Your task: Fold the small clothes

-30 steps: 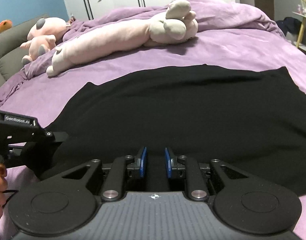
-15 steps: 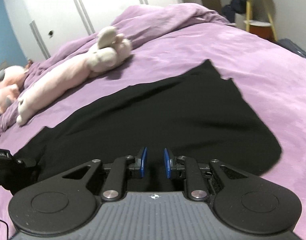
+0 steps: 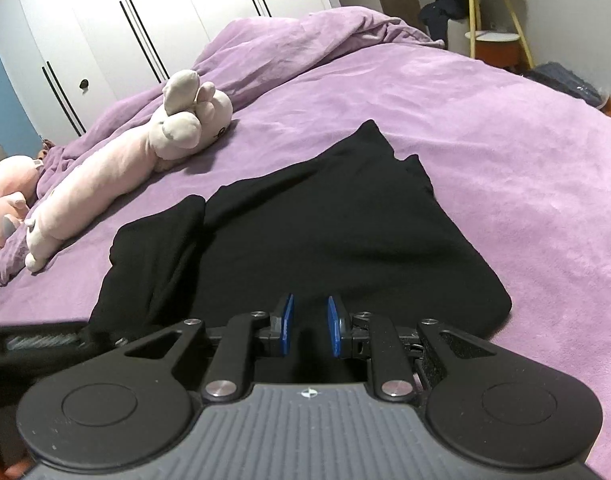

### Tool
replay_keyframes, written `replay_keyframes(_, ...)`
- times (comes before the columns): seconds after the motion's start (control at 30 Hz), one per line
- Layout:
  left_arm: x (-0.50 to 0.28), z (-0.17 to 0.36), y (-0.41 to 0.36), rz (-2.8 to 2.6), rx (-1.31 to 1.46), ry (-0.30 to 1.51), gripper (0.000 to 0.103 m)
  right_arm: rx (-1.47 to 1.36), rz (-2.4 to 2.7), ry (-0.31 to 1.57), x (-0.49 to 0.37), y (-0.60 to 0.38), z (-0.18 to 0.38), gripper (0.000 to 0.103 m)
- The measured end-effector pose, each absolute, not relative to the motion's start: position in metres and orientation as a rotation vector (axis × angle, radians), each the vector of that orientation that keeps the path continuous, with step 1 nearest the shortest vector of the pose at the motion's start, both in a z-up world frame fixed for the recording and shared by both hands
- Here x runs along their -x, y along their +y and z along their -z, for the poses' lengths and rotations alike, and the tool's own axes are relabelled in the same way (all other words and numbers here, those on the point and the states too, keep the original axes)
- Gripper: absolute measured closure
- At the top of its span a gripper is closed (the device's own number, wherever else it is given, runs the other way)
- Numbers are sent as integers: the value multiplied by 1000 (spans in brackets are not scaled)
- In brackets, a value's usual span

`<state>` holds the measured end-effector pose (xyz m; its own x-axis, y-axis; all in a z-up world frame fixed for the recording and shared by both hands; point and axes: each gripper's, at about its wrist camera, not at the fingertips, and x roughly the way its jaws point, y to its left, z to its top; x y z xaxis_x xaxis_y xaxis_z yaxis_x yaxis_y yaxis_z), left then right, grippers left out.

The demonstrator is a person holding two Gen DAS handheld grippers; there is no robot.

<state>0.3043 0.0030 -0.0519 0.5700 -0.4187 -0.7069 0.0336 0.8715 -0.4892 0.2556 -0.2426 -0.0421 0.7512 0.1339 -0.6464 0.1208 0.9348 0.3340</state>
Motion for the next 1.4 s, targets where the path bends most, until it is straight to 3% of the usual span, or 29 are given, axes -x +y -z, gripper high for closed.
replay_keyframes(0.23,-274,27,35,151,492,800,72,-411,-72,735,-259,-232,43,85)
replay_keyframes(0.53,-289,60,33,212,603,936,71,-380,-188,817,-272,-211,46,83)
replay_keyframes(0.67,-277,43,51,153,600,854,71,-387,-204,798,-280,-212,42,73)
replay_keyframes(0.77,-278,37,63,78,571,808,67,-372,-211,799,-288,-205,40,72)
replay_keyframes(0.93,-294,59,61,46,570,892,66,-343,-231,824,-296,-192,43,70)
replay_keyframes(1.03,-294,62,53,104,580,899,58,-332,-239,851,-301,-189,48,67)
replay_keyframes(1.1,-288,63,55,110,553,900,58,-340,-247,859,-303,-190,49,66)
replay_keyframes(1.4,-278,51,91,-28,600,832,56,-605,-336,889,-328,-205,61,50)
